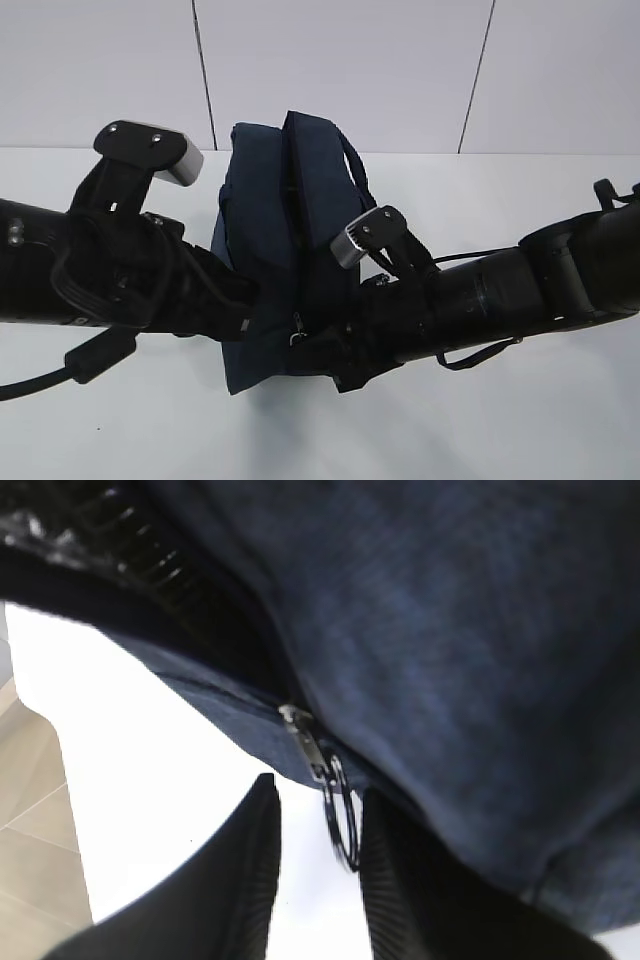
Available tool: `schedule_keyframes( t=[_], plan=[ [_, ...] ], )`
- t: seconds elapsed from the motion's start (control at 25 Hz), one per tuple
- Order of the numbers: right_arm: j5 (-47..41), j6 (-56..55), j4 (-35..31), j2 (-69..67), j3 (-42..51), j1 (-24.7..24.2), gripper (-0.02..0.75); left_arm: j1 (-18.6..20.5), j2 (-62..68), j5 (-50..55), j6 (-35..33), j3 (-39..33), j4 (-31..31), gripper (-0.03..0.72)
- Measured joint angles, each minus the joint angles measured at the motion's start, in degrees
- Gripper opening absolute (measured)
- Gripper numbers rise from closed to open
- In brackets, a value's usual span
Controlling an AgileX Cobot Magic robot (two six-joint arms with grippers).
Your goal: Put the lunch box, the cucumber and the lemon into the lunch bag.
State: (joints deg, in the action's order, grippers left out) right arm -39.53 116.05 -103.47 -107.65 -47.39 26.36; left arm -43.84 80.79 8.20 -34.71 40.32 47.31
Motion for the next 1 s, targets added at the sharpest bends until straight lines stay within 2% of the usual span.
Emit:
schedule_keyframes(
  t=[0.2,0.36,0.44,1.0],
  plan=[
    [0.0,-0.5,0.0,0.0,0.0,0.0,0.223,0.0,0.0,0.0,0.0,0.0,0.0,0.004],
    [0.2,-0.7,0.0,0.0,0.0,0.0,0.127,0.0,0.0,0.0,0.0,0.0,0.0,0.004],
    [0.3,-0.8,0.0,0.0,0.0,0.0,0.105,0.0,0.0,0.0,0.0,0.0,0.0,0.004],
    [0.3,-1.5,1.0,0.0,0.0,0.0,0.092,0.0,0.0,0.0,0.0,0.0,0.0,0.004]
  ],
)
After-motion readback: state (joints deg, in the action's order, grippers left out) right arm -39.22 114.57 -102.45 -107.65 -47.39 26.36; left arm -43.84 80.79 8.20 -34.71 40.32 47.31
